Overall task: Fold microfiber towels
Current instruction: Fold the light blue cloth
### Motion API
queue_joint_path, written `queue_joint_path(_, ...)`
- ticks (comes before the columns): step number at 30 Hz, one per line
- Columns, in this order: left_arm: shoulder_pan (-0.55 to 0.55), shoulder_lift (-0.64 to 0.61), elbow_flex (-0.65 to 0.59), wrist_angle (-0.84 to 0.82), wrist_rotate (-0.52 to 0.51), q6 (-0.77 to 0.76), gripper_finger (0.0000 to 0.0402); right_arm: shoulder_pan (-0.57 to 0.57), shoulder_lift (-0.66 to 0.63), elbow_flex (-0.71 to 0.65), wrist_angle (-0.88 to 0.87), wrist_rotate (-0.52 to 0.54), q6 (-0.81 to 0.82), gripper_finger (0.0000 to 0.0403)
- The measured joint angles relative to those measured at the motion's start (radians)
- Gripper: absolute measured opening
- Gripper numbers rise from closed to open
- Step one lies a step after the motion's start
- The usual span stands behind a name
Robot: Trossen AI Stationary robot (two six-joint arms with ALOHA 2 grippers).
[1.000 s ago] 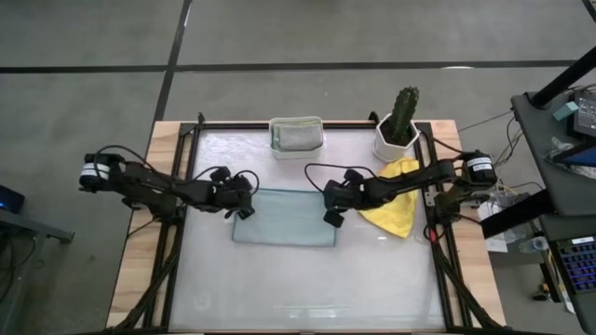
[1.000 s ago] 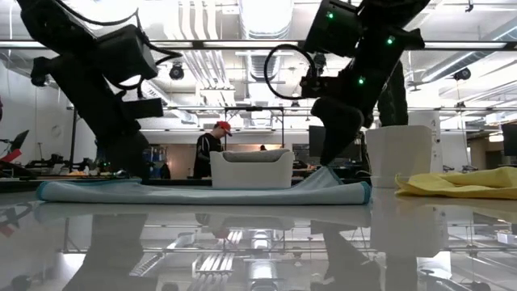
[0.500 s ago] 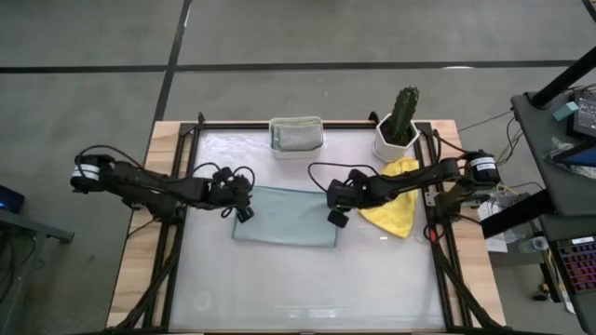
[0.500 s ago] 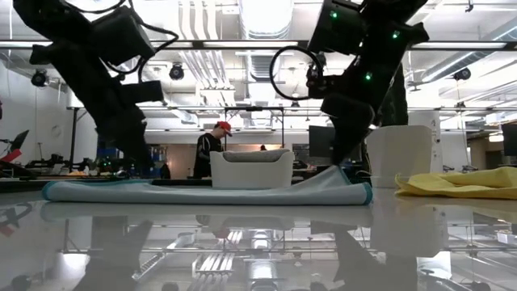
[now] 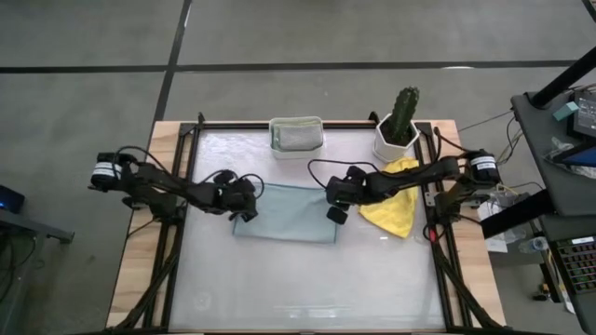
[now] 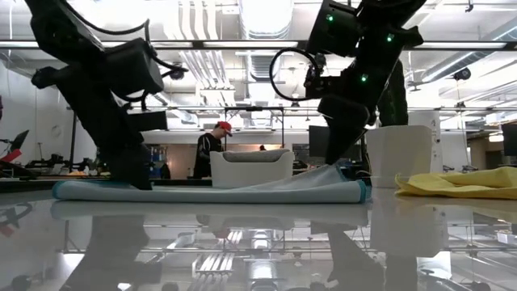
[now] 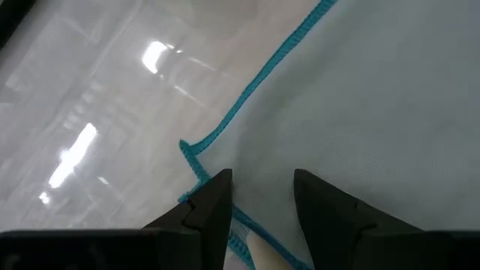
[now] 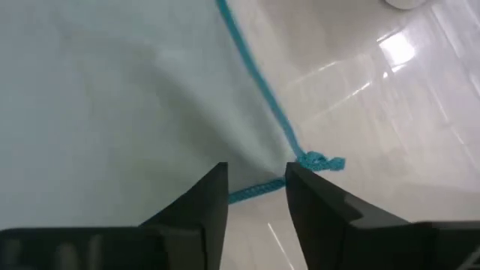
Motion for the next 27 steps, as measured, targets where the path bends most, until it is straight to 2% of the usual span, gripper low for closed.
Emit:
queue_joint_path(5,0.002,-0.016,0.02,-0.082,-0.004,-0.007,0.0132,-0.017,-0.017,0.0,-0.022,-0.001,-0.015,0.014)
queue_joint_path(10,0.016,-0.139,0.076,-0.24,0.05,0.052,0.0132,-0.029,-0.03,0.0,-0.022,-0.001,-0.054,0.015)
queue_joint_path(13,0.051,-0.213,0.093,-0.295,0.069,-0.01,0.0132,-0.036,-0.03,0.0,-0.017,-0.001,-0.061,0.0153)
queue_joint_path(19,0.078,-0.28,0.062,-0.288,0.073,-0.089,0.0132,-0.037,-0.03,0.0,-0.004,0.0,-0.091,0.0151)
queue_joint_path(27,0.087,-0.209,0.06,-0.176,0.092,-0.1,0.0132,-0.05,-0.03,0.0,-0.008,0.0,-0.106,0.0159)
